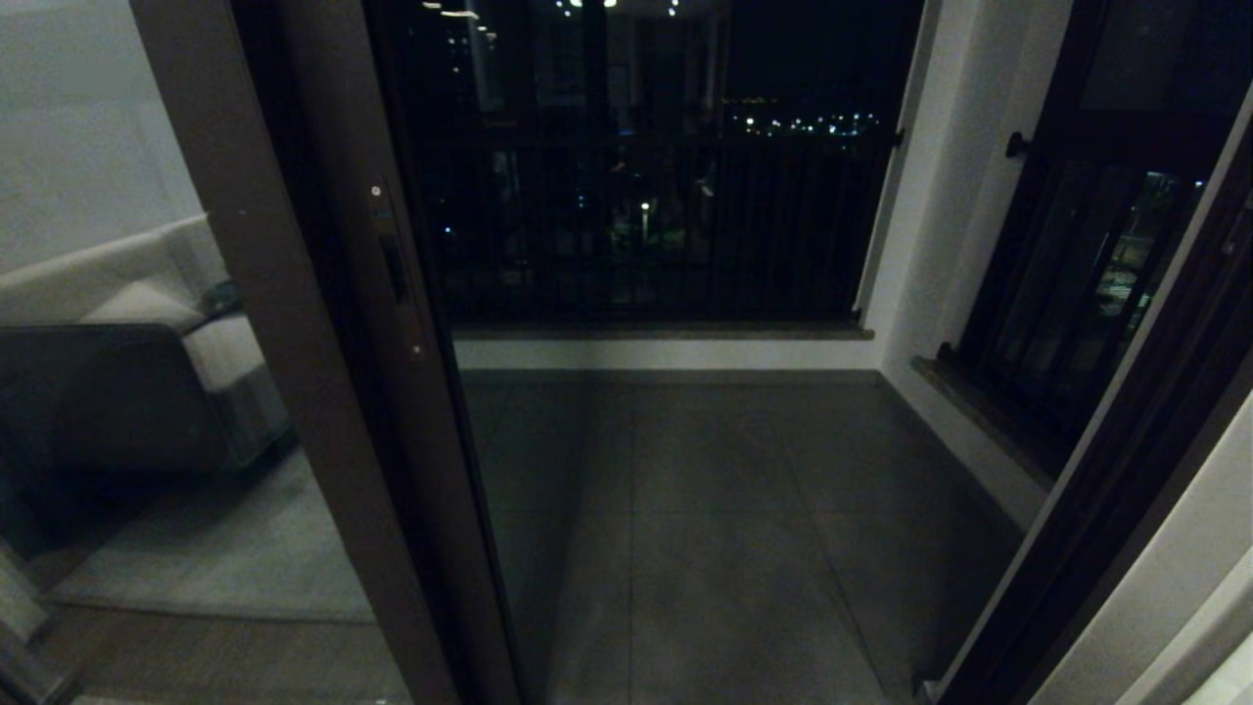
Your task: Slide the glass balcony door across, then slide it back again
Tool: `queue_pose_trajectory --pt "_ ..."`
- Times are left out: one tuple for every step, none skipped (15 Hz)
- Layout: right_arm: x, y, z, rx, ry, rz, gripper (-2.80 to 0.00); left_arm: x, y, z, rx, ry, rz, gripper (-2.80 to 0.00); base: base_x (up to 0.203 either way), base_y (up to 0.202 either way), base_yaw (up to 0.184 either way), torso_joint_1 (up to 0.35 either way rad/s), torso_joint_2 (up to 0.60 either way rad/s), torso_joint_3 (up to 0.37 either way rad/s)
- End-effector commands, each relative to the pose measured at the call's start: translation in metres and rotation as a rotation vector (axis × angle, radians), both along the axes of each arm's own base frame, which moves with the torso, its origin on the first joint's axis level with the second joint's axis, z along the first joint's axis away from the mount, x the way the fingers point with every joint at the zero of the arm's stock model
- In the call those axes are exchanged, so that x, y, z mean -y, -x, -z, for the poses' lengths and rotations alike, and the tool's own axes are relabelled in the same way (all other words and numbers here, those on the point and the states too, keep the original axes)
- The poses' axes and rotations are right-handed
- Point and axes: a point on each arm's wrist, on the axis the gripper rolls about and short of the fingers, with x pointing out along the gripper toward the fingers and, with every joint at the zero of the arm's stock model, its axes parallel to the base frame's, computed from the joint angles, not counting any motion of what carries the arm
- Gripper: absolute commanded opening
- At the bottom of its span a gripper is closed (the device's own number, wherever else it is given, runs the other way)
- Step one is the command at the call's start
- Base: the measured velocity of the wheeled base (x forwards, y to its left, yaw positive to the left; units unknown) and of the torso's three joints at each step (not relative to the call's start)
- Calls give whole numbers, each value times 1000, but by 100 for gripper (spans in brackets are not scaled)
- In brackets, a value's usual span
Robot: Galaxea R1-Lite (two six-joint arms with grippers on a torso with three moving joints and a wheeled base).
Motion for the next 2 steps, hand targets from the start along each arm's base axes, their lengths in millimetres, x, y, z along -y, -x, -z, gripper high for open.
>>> queue_pose_trajectory --pt "0 0 0 -2 -2 1 -280 0 0 0 -3 0 0 -280 0 0 0 0 0 0" --pt "0 0 0 -2 -2 1 -280 0 0 0 -2 -1 0 -280 0 0 0 0 0 0"
